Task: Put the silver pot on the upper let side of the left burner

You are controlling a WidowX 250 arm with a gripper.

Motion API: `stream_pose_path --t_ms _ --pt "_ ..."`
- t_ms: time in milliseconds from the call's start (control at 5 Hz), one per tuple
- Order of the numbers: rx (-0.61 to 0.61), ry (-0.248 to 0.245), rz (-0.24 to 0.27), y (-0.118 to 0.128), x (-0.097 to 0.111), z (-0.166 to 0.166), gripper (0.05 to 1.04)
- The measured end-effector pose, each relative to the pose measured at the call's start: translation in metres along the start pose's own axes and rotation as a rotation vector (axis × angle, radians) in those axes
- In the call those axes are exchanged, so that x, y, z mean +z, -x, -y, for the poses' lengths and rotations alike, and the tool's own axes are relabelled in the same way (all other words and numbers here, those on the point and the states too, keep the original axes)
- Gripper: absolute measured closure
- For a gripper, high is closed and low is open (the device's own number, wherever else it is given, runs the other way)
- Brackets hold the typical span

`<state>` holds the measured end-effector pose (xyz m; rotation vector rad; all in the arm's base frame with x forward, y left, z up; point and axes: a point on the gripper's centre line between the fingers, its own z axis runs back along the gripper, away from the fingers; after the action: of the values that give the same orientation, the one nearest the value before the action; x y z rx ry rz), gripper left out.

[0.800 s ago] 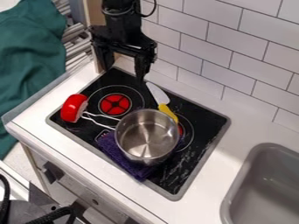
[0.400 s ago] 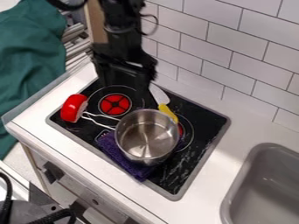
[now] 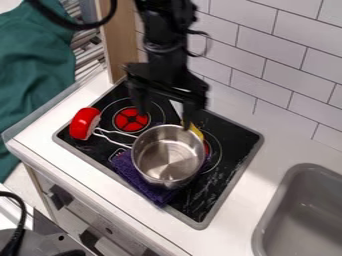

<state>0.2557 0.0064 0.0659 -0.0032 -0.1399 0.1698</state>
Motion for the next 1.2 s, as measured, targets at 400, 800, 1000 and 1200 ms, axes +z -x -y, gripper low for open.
stream_pose_path --t_ms 400,800,1000,1200 --pt "0.007 0.025 -0.091 0.024 -0.037 0.021 0.073" --pt "-0.018 -0.020 -0.106 0.024 -0.077 0.014 0.073" --pt "-0.043 -0.021 -0.103 0.022 -0.084 0.014 0.130" --pt "-0.063 -0.025 -0.094 0.020 -0.088 0.014 0.410"
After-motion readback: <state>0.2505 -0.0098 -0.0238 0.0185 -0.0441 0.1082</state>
